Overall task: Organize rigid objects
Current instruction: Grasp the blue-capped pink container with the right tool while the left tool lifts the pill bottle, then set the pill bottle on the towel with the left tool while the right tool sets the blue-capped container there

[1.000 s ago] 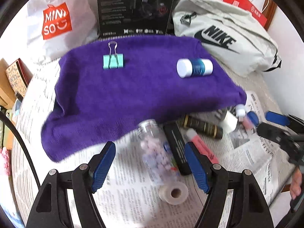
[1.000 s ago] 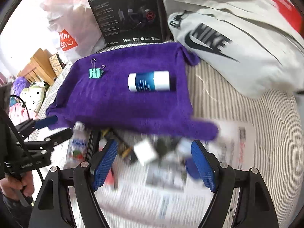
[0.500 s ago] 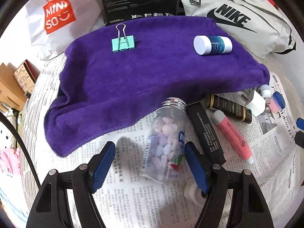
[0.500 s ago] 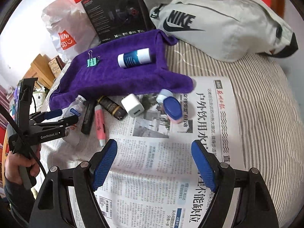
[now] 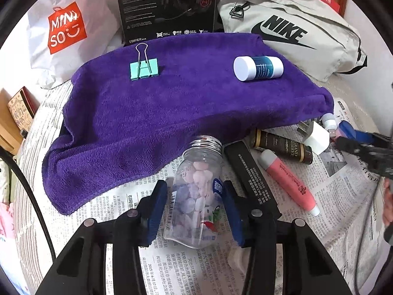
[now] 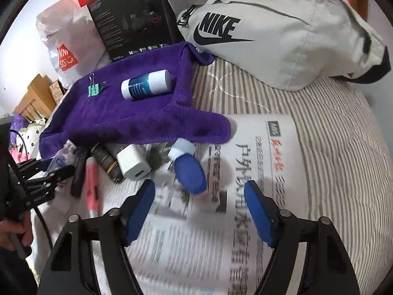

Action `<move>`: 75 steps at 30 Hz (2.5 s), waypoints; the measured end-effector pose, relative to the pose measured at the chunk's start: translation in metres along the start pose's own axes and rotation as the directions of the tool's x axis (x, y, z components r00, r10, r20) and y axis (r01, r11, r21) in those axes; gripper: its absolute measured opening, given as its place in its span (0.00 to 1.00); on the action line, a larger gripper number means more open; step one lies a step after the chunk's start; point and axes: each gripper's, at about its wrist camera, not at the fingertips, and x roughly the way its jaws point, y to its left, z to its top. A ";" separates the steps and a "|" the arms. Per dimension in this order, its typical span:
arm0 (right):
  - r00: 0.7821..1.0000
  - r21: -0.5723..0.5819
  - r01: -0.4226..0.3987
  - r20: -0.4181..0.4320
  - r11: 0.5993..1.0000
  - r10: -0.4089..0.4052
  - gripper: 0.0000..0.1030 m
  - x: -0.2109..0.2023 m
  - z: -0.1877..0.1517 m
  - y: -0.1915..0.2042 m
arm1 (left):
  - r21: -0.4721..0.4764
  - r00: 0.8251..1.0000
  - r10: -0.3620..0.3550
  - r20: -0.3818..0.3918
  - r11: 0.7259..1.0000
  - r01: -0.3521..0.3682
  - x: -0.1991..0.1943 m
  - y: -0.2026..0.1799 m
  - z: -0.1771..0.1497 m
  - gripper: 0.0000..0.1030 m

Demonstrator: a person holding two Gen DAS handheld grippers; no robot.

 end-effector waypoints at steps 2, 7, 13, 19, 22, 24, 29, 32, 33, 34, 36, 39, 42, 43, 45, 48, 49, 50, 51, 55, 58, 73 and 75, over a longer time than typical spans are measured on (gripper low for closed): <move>1.000 -0.019 0.016 -0.013 1.000 -0.017 0.61 0.011 0.000 0.001 | 0.010 1.000 0.005 0.009 1.000 -0.005 0.000 -0.001 -0.001 0.43; 0.995 -0.112 0.091 0.045 0.990 -0.086 0.63 0.017 -0.005 0.013 | 0.009 0.999 -0.002 0.032 1.000 0.002 0.000 0.001 -0.002 0.43; 0.992 -0.101 0.083 0.098 0.991 -0.073 0.67 0.016 -0.010 0.011 | 0.006 0.996 -0.008 0.086 1.000 0.008 -0.001 0.001 -0.008 0.44; 0.991 -0.105 0.089 0.105 0.991 -0.078 0.68 0.016 -0.011 0.012 | -0.003 0.990 -0.016 0.140 1.000 0.017 -0.002 0.002 -0.013 0.45; 0.991 -0.108 0.093 0.105 0.990 -0.081 0.68 0.016 -0.010 0.013 | 0.000 0.990 -0.009 0.139 1.000 0.009 -0.002 0.000 -0.013 0.46; 0.991 -0.109 0.092 0.106 0.990 -0.081 0.68 0.016 -0.011 0.013 | 0.000 0.990 -0.009 0.140 1.000 0.010 -0.002 0.001 -0.013 0.46; 0.991 -0.109 0.093 0.106 0.990 -0.082 0.68 0.016 -0.011 0.013 | 0.001 0.990 -0.008 0.139 1.000 0.008 -0.002 0.000 -0.013 0.46; 0.991 -0.108 0.092 0.105 0.990 -0.081 0.68 0.016 -0.011 0.013 | 0.001 0.990 -0.008 0.139 1.000 0.008 -0.002 0.000 -0.013 0.46; 0.991 -0.108 0.092 0.105 0.990 -0.081 0.68 0.015 -0.011 0.013 | 0.000 0.990 -0.009 0.139 1.000 0.009 -0.002 0.000 -0.013 0.46; 0.991 -0.108 0.093 0.105 0.990 -0.082 0.68 0.016 -0.011 0.013 | 0.001 0.990 -0.008 0.139 1.000 0.008 -0.002 0.000 -0.013 0.46; 0.991 -0.107 0.091 0.106 0.990 -0.080 0.68 0.015 -0.011 0.013 | 0.000 0.990 -0.010 0.138 1.000 0.010 -0.002 0.000 -0.013 0.47; 0.992 -0.093 0.074 0.108 0.993 -0.063 0.65 0.013 -0.010 0.010 | 0.003 0.990 -0.011 0.137 1.000 0.011 -0.002 0.000 -0.013 0.47; 0.990 -0.055 0.075 0.122 0.996 -0.067 0.50 0.009 -0.011 0.003 | 0.002 0.990 -0.012 0.137 1.000 0.011 -0.002 0.000 -0.013 0.48; 0.990 -0.030 0.061 0.129 0.998 -0.056 0.47 0.007 -0.011 -0.002 | 0.002 0.990 -0.011 0.137 1.000 0.011 -0.001 0.000 -0.013 0.48; 0.990 0.023 0.028 0.139 0.999 -0.031 0.36 0.004 -0.011 -0.014 | 0.002 0.991 -0.011 0.137 1.000 0.011 -0.002 0.000 -0.013 0.48; 0.989 0.069 -0.025 0.149 0.997 0.015 0.29 0.003 -0.011 -0.025 | 0.002 0.991 -0.011 0.137 1.000 0.011 -0.002 0.000 -0.013 0.48; 0.988 0.082 -0.032 0.150 0.996 0.019 0.26 0.003 -0.011 -0.028 | 0.002 0.991 -0.011 0.136 1.000 0.011 -0.002 0.000 -0.013 0.48; 0.988 0.094 -0.043 0.151 0.995 0.029 0.23 0.003 -0.011 -0.030 | 0.001 0.991 -0.012 0.136 1.000 0.012 -0.002 0.000 -0.013 0.48; 0.988 0.099 -0.050 0.152 0.994 0.035 0.22 0.003 -0.011 -0.031 | 0.001 0.991 -0.012 0.136 1.000 0.012 -0.002 0.000 -0.013 0.48; 0.987 0.106 -0.061 0.154 0.992 0.044 0.22 0.004 -0.011 -0.032 | 0.001 0.991 -0.009 0.136 1.000 0.009 -0.002 -0.001 -0.013 0.47; 0.988 0.083 -0.042 0.150 0.996 0.029 0.21 0.003 -0.011 -0.027 | -0.007 0.990 -0.005 0.140 1.000 0.007 -0.002 0.000 -0.012 0.39; 0.987 -0.041 -0.031 0.157 0.999 0.037 0.20 -0.016 -0.014 0.001 | -0.047 0.988 -0.038 0.151 0.998 0.046 -0.038 0.021 -0.015 0.39; 0.986 -0.034 -0.047 0.156 0.998 0.052 0.20 -0.021 -0.013 0.002 | -0.067 0.985 -0.068 0.161 0.995 0.080 -0.044 0.028 -0.014 0.39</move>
